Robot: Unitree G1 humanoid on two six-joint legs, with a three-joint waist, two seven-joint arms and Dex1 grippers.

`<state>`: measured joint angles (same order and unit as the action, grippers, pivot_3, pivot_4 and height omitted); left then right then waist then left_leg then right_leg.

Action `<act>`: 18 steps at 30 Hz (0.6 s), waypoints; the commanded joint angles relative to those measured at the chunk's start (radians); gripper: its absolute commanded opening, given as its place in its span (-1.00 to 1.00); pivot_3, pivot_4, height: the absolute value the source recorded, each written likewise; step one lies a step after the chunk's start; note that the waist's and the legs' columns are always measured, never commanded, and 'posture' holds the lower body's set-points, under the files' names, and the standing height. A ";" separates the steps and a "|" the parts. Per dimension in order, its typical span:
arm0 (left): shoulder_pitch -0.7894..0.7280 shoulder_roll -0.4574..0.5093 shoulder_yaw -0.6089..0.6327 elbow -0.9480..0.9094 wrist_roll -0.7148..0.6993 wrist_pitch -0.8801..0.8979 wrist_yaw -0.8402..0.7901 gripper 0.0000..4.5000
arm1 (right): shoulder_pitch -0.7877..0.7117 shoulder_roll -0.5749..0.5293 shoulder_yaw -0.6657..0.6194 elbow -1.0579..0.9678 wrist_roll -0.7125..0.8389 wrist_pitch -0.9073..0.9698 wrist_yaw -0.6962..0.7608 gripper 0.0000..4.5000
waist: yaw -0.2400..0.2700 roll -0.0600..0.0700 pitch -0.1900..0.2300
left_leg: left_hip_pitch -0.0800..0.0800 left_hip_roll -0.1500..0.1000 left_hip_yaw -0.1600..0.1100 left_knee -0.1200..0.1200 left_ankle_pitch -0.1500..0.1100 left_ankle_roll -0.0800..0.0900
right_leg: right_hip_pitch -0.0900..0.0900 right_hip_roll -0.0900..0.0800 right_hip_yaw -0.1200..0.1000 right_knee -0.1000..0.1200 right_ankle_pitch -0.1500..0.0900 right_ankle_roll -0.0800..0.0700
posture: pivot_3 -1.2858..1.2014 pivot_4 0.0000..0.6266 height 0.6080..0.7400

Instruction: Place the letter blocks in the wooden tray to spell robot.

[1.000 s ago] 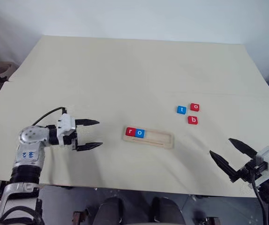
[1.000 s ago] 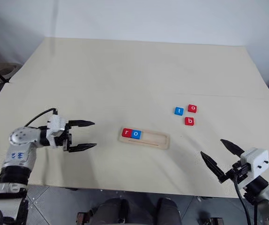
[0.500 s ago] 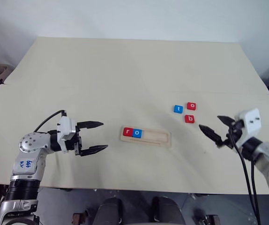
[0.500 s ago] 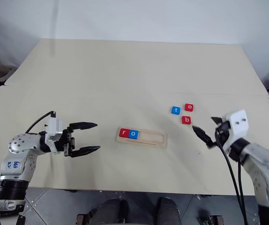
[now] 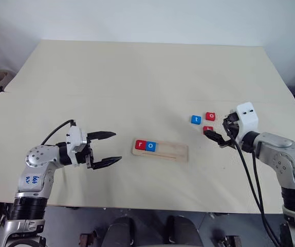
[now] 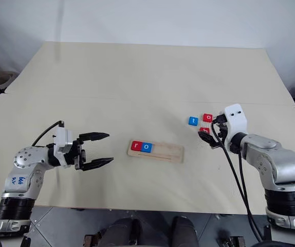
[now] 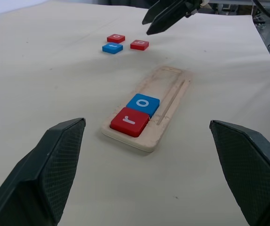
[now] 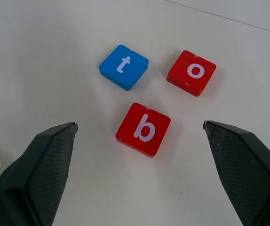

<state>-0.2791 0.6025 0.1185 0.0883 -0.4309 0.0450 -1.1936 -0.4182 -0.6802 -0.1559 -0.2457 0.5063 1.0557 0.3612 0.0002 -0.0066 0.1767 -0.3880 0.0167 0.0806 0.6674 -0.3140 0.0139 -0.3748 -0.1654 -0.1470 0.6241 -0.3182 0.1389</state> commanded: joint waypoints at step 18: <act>-0.009 0.000 -0.003 -0.057 -0.025 0.019 0.005 1.00 | -0.051 0.280 -0.040 -0.053 -0.117 0.096 -0.303 1.00 | -0.003 0.000 0.000 | 0.000 0.000 0.000 -0.001 0.000 0.000 | -0.001 0.000 0.000 0.000 0.000 0.000 | 0.03 -0.52 1.00</act>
<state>-0.2805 0.6026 0.1155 0.0538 -0.4489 0.0756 -1.1922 -0.4606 -0.4119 -0.1679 -0.2661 0.4062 1.1474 0.0999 -0.0031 -0.0065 0.1766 -0.3881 0.0167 0.0809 0.6665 -0.3139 0.0137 -0.3756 -0.1653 -0.1469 0.6242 -0.3182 0.1389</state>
